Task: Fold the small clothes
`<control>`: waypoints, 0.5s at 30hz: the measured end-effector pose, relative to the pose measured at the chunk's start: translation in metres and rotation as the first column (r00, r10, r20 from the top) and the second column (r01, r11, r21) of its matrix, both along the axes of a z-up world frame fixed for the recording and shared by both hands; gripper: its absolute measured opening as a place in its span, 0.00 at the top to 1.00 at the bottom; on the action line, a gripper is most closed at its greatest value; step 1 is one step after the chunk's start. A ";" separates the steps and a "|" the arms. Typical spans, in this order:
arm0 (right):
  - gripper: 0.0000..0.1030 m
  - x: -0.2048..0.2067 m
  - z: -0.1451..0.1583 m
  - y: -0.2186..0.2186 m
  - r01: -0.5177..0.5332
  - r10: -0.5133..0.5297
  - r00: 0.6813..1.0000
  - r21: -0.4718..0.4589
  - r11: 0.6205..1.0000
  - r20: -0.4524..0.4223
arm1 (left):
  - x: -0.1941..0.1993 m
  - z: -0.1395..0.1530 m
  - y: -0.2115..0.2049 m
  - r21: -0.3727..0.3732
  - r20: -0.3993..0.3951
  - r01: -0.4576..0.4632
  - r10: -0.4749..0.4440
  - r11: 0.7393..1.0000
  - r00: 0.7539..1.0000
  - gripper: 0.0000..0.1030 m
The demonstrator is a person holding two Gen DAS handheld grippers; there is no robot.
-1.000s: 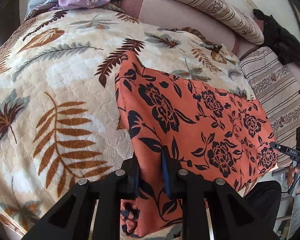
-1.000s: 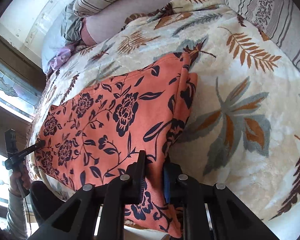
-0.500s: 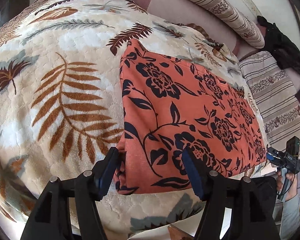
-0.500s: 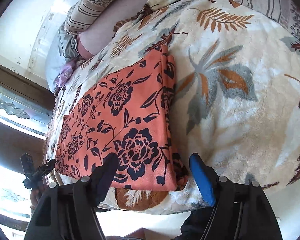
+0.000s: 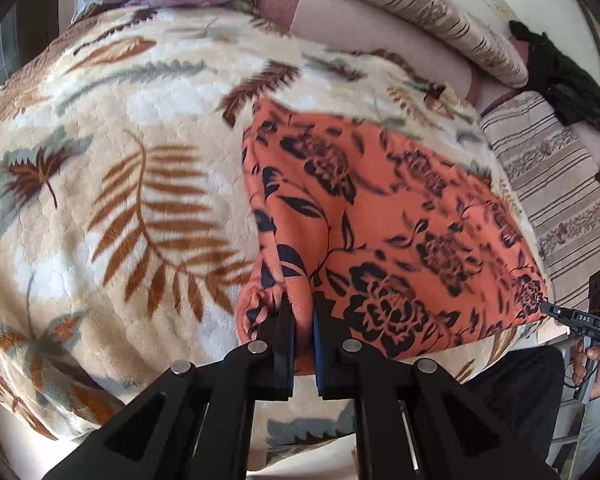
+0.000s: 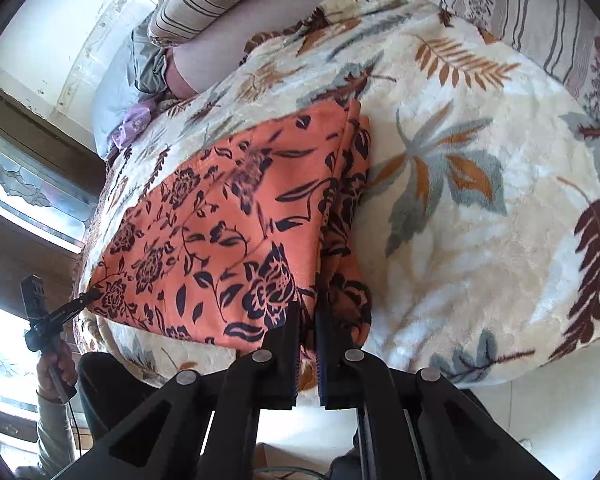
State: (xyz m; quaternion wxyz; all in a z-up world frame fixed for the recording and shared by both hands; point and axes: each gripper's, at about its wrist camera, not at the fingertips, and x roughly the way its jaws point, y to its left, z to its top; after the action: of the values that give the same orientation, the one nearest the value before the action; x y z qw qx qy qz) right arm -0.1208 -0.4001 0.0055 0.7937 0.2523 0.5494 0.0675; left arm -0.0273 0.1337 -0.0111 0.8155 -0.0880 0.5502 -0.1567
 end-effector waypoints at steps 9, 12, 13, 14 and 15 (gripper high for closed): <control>0.10 0.005 0.015 -0.013 0.053 -0.050 0.992 -0.030 0.998 0.112 | 0.003 0.034 0.008 0.019 0.088 -0.015 0.013 1.000 0.996 0.36; 0.10 0.018 0.021 -0.011 0.031 -0.033 0.990 0.019 0.999 0.135 | 0.003 0.027 0.004 -0.016 0.048 0.012 -0.011 1.000 0.999 0.36; 0.10 0.021 0.020 -0.007 0.023 -0.026 0.991 0.021 1.000 0.133 | 0.002 0.020 0.000 -0.008 0.031 0.023 -0.023 1.000 0.999 0.36; 0.10 0.023 0.017 -0.003 0.012 -0.015 0.992 0.021 1.000 0.122 | 0.001 0.013 -0.003 0.004 0.016 0.026 -0.027 1.000 1.000 0.36; 0.11 0.022 0.014 0.001 0.002 -0.005 0.994 0.023 1.000 0.113 | 0.000 0.006 -0.004 0.013 0.000 0.022 -0.022 1.000 1.000 0.36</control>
State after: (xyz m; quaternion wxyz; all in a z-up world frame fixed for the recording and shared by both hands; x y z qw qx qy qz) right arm -0.0986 -0.3987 0.0191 0.8207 0.2581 0.5024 0.0864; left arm -0.0275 0.1300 -0.0055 0.8143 -0.0767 0.5520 -0.1620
